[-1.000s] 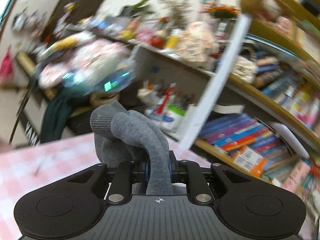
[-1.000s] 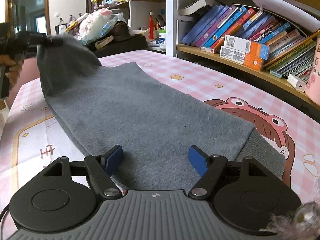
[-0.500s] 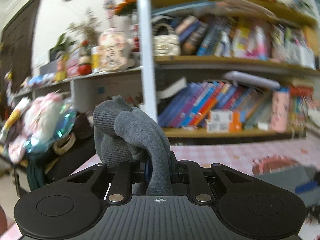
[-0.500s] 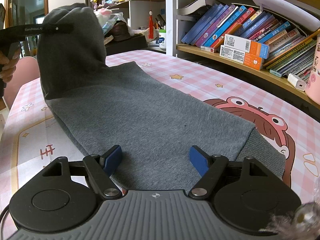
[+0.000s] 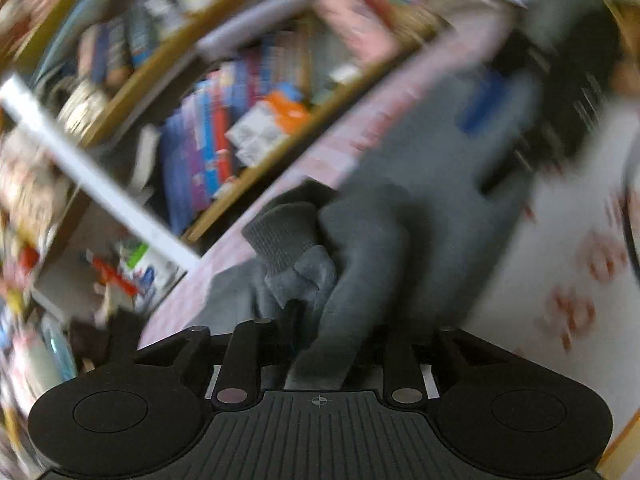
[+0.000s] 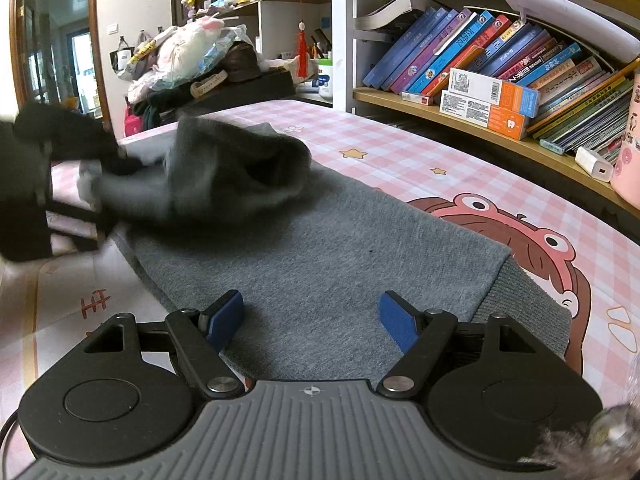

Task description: Fold clothes

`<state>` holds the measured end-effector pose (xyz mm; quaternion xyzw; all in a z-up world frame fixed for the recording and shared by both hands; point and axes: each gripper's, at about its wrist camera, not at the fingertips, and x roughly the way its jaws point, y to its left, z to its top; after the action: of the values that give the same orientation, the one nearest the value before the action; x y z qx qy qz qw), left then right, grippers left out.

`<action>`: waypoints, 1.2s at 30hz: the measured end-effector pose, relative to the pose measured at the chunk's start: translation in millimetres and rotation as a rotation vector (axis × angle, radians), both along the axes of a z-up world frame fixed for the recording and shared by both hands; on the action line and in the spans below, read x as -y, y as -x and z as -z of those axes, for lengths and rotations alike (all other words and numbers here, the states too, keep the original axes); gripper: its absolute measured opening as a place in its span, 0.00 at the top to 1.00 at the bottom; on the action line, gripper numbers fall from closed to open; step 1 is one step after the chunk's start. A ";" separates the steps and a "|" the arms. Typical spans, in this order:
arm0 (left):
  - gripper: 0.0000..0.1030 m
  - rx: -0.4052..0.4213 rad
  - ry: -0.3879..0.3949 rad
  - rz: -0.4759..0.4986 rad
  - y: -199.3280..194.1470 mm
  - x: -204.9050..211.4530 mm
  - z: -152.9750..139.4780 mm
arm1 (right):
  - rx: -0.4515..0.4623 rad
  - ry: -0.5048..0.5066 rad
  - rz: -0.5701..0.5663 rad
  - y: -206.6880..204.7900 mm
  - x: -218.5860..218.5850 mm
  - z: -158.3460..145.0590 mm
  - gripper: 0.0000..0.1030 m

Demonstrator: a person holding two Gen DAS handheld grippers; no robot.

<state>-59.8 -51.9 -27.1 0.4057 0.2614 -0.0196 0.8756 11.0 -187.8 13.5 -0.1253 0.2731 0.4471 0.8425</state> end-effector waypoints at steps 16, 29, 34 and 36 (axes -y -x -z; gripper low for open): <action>0.29 0.084 0.041 -0.034 12.9 5.6 -10.7 | -0.001 0.001 0.001 0.0 -0.6 1.0 0.26; 0.78 0.111 -0.089 -0.045 0.1 2.2 -1.2 | 0.000 0.001 0.001 0.3 -0.8 1.3 0.26; 0.83 0.265 -0.182 -0.144 9.0 -28.9 -24.3 | 0.000 0.001 0.000 0.2 -0.8 1.3 0.26; 0.83 0.258 -0.189 -0.133 14.3 -32.0 -21.3 | -0.001 0.001 0.000 0.5 -0.8 1.3 0.26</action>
<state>-74.0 -19.9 -5.8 0.4669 0.1740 0.1154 0.8593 10.5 -186.9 12.2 -0.1255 0.2737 0.4469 0.8424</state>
